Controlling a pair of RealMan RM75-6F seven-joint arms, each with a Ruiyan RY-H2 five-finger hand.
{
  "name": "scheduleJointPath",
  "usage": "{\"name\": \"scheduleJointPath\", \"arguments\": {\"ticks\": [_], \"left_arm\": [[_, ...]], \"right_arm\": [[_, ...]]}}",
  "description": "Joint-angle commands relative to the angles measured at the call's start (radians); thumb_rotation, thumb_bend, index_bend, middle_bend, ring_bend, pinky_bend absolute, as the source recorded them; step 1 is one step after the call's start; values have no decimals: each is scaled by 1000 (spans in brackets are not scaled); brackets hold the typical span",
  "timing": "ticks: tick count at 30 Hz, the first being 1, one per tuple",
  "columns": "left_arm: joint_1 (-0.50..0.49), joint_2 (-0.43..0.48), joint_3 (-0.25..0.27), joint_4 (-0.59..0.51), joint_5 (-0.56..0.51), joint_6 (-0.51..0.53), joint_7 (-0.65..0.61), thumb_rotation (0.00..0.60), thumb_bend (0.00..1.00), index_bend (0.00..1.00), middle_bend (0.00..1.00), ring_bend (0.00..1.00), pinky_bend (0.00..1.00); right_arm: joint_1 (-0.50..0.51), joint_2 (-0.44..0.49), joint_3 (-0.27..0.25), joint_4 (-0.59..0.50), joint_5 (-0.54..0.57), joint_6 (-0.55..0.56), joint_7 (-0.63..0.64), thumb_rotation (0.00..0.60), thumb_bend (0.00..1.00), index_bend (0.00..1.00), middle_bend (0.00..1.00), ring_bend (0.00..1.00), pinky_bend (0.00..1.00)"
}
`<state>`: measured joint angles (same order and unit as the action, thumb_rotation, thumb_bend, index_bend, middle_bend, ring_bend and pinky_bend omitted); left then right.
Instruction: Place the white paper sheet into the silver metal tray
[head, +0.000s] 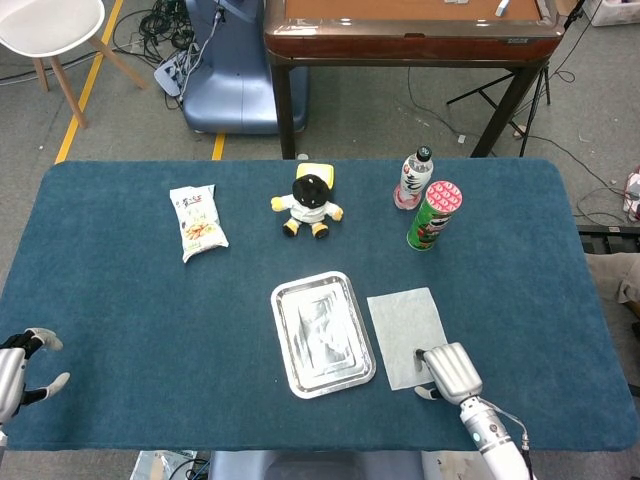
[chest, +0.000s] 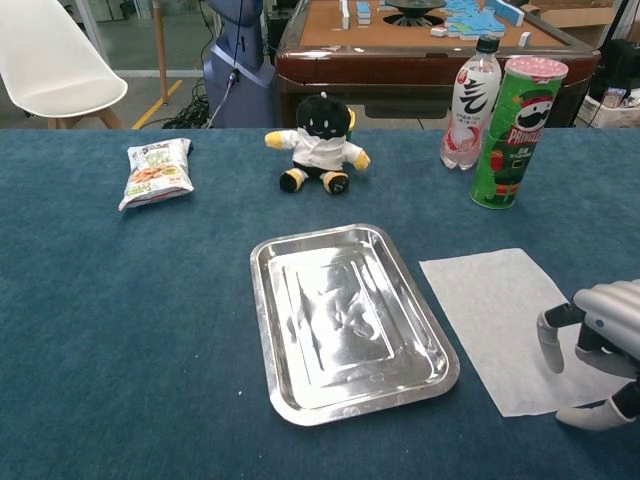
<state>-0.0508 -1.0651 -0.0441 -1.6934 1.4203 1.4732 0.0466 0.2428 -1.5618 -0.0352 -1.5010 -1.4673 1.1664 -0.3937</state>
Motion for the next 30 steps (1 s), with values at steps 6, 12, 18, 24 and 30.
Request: {"name": "scheduleJointPath", "arguments": {"ticks": [6, 12, 18, 24, 30], "left_arm": [[0, 2, 0, -3, 1, 0, 2, 600, 154, 449, 363, 345, 489], [1, 2, 1, -5, 0, -1, 3, 600, 153, 450, 363, 345, 490], [0, 3, 0, -6, -2, -3, 4, 600, 154, 451, 363, 345, 490], [-1, 2, 1, -6, -4, -7, 5, 600, 154, 452, 363, 345, 490], [-1, 3, 1, -7, -6, -9, 5, 600, 153, 451, 363, 345, 490]], "right_arm": [[5, -12, -2, 14, 7, -4, -1, 600, 0, 576, 1000, 1000, 1000], [7, -21, -4, 18, 13, -9, 8, 600, 10, 576, 1000, 1000, 1000], [10, -25, -3, 20, 15, -8, 18, 600, 200, 576, 1000, 1000, 1000], [12, -26, 1, 18, 11, 1, 28, 600, 373, 577, 1000, 1000, 1000], [17, -26, 4, 15, 14, 0, 29, 600, 514, 577, 1000, 1000, 1000]]}}
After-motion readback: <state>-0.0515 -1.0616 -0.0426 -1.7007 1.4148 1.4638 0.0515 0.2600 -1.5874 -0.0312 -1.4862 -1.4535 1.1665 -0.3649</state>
